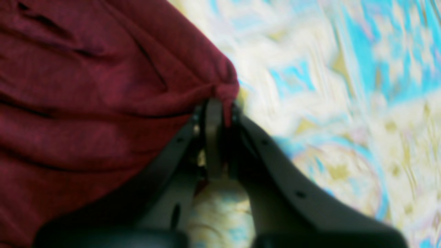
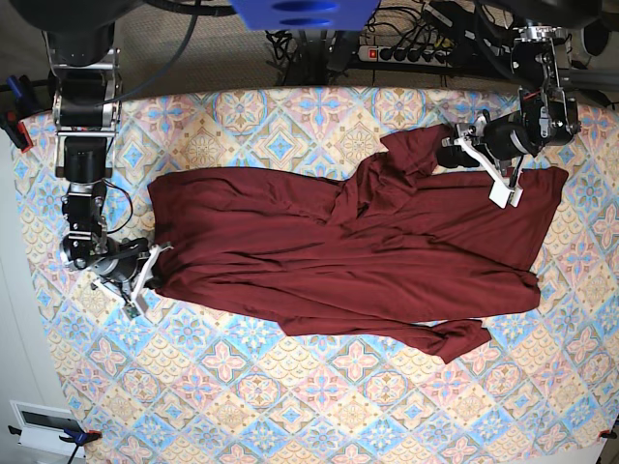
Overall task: Layout the t-shirt on the table in an organized manner, then fold the t-shirt properly
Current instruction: 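Release the shirt with the right gripper and slide it along the hem, then grasp the shirt's shoulder edge with the left gripper and lift it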
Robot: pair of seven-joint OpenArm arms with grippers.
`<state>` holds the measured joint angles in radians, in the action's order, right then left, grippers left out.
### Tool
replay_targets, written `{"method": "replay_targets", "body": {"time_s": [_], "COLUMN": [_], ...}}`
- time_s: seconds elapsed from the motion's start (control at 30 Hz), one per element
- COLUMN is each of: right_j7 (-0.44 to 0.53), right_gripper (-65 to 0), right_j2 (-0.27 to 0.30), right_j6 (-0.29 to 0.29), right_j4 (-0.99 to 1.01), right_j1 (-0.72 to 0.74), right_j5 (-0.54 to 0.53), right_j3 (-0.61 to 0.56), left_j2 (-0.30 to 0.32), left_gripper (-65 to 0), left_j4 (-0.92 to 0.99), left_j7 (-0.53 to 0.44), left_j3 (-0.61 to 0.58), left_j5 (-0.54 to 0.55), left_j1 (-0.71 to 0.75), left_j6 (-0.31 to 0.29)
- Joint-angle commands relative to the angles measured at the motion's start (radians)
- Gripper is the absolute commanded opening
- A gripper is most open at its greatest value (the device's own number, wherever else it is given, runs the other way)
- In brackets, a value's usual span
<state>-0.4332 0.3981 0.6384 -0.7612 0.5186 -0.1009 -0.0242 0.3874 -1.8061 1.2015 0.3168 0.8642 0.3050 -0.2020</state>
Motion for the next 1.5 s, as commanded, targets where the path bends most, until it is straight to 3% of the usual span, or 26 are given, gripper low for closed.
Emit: {"method": "replay_targets", "body": {"time_s": [0.0,0.27,0.37,0.5,0.6,0.83,1.03,1.17,1.4,1.47], "right_j7": [0.05,0.222,0.234,0.233,0.208,0.121,0.041,0.01,-0.02,-0.017], "right_gripper": [-65.0,-64.8,-61.6,-51.9,-47.7,-47.3,-47.3,-47.2,-47.3,-47.3], "right_j2": [0.015,0.054,0.054,0.051,0.051,0.052,0.052,0.052,0.052,0.052], "right_j6": [-0.032,-0.245,-0.272,-0.277,-0.277,-0.276,-0.276,-0.274,-0.272,-0.272], "right_j4": [-0.007,0.154,0.174,0.173,0.17,-0.057,-0.28,-0.375,-0.476,-0.481], "right_j1": [0.084,0.173,0.2,0.205,0.203,0.105,-0.041,-0.11,-0.183,-0.206], "right_j5": [-0.012,-0.012,0.007,0.137,0.16,0.16,0.158,0.158,0.158,0.158], "right_j3": [0.016,0.016,0.014,0.014,0.014,0.022,0.028,0.094,0.111,0.114], "left_j2": [0.014,0.014,0.014,0.015,0.015,0.014,-0.037,-0.077,-0.101,-0.098], "left_gripper": [-43.5,-43.5,-43.5,-43.5,-43.2,-43.1,-43.1,-43.1,-43.8,-47.9], "left_j4": [-0.014,-0.014,-0.014,-0.016,-0.021,-0.021,0.019,0.13,0.136,0.134], "left_j7": [-0.012,-0.01,-0.008,-0.01,-0.01,-0.036,-0.044,-0.045,-0.044,-0.042], "left_j3": [0.006,0.006,-0.003,-0.09,-0.137,-0.16,-0.172,-0.27,-0.423,-0.469], "left_j5": [0.016,0.016,0.016,0.016,0.017,0.019,0.007,-0.092,-0.314,-0.349], "left_j1": [-0.005,-0.005,-0.005,-0.01,-0.011,-0.039,-0.088,-0.152,-0.158,-0.157], "left_j6": [0.0,0.0,-0.001,-0.003,-0.003,-0.004,0.0,0.002,0.002,0.0]}}
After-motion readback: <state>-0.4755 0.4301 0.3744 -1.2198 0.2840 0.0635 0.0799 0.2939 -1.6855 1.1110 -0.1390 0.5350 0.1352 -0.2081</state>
